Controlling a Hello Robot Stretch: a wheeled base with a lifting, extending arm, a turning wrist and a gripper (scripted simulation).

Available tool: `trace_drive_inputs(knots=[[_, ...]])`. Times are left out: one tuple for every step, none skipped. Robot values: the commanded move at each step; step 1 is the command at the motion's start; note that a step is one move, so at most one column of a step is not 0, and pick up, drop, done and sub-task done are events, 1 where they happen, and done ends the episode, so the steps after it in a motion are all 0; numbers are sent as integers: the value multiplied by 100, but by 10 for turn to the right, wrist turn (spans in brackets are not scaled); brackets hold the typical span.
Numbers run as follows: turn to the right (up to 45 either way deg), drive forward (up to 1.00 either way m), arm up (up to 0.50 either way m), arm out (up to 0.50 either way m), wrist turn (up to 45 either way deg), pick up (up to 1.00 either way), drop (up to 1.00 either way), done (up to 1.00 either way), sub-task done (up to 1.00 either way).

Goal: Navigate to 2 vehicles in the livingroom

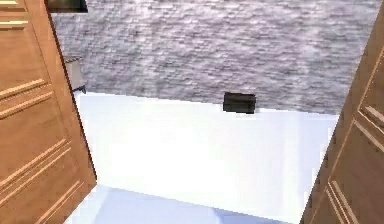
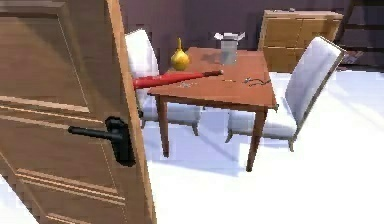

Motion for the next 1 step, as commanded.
trace_drive_inputs(knots=[[120,0,0,0,0,0,0,0,0]])
